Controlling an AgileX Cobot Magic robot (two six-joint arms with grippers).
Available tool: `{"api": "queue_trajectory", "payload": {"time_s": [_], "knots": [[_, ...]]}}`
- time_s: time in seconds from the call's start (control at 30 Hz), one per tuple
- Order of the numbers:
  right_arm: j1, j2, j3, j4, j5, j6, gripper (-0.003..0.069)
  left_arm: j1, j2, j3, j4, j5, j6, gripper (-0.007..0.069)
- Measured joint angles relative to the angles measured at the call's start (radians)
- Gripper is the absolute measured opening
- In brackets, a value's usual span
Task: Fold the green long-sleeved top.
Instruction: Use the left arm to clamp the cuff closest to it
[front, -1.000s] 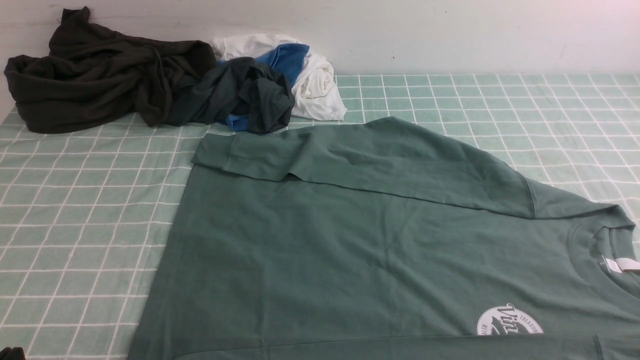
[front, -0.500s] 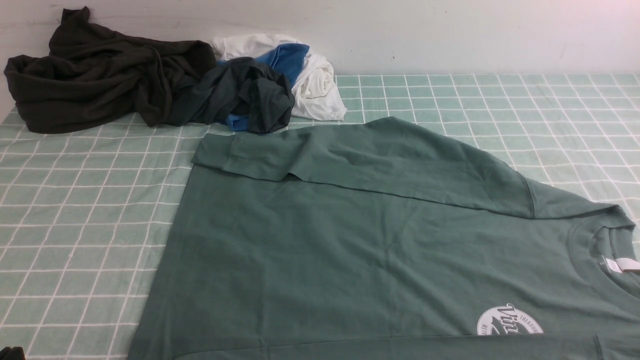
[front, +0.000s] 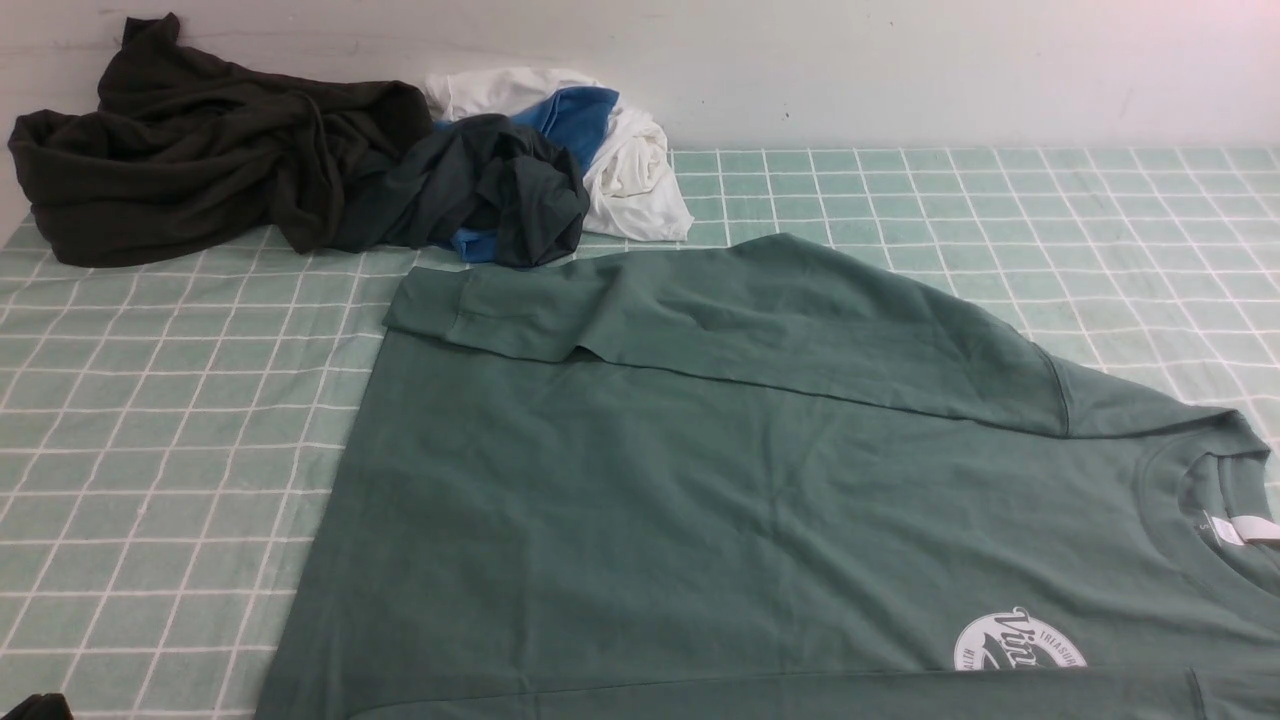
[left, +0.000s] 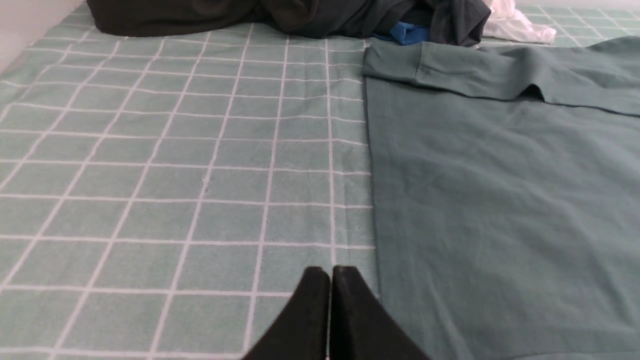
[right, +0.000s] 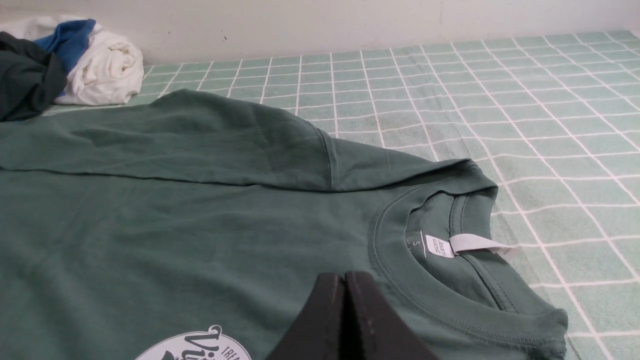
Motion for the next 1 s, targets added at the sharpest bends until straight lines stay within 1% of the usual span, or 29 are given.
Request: {"api": "queue_trajectory", "payload": {"time_s": [0.07, 0.13, 0.2, 0.3, 0.4, 0.43, 0.47, 0.5, 0.53, 0.63, 0.73, 0.8, 0.87, 1.0], "knots": [[0.0, 0.0, 0.0, 0.008, 0.0, -0.001, -0.0014, 0.0, 0.0, 0.001, -0.05, 0.0, 0.0, -0.0003], [0.0, 0.0, 0.0, 0.021, 0.0, 0.0, -0.0014, 0.0, 0.0, 0.003, -0.126, 0.001, -0.005, -0.0003], [0.0, 0.0, 0.0, 0.058, 0.0, 0.006, -0.0014, 0.0, 0.0, 0.008, -0.285, 0.001, -0.028, -0.0003], [0.0, 0.0, 0.0, 0.143, 0.0, 0.045, -0.0014, 0.0, 0.0, 0.009, -0.563, 0.001, -0.053, -0.0003], [0.0, 0.0, 0.0, 0.262, 0.001, 0.096, -0.0014, 0.0, 0.0, 0.009, -0.754, -0.004, -0.04, -0.0003], [0.0, 0.0, 0.0, 0.272, 0.001, 0.1, -0.0014, 0.0, 0.0, 0.009, -0.764, -0.005, -0.04, -0.0003], [0.0, 0.0, 0.001, 0.373, 0.001, 0.137, -0.0014, 0.0, 0.0, 0.009, -0.822, -0.013, -0.016, -0.0003], [0.0, 0.0, 0.001, 0.384, 0.001, 0.14, -0.0014, 0.0, 0.0, 0.009, -0.822, -0.013, -0.016, -0.0003], [0.0, 0.0, 0.002, 0.493, 0.004, 0.168, -0.0014, 0.0, 0.0, 0.009, -0.856, -0.014, 0.013, -0.0003], [0.0, 0.0, 0.001, 0.64, 0.005, 0.181, -0.0014, 0.0, 0.0, 0.009, -0.87, -0.015, 0.038, -0.0003], [0.0, 0.0, 0.001, 0.733, -0.002, 0.182, -0.0014, 0.0, 0.0, 0.009, -0.872, -0.014, 0.047, -0.0003], [0.0, 0.0, 0.001, 0.754, -0.006, 0.182, -0.0014, 0.0, 0.0, 0.009, -0.874, -0.008, 0.075, -0.0003], [0.0, 0.0, 0.001, 0.753, -0.007, 0.182, -0.0014, 0.0, 0.0, 0.006, -0.874, 0.003, 0.136, -0.0003], [0.0, 0.0, 0.001, 0.752, -0.007, 0.178, -0.0014, 0.0, 0.0, -0.078, -0.874, 0.035, 0.351, -0.0003]]}}
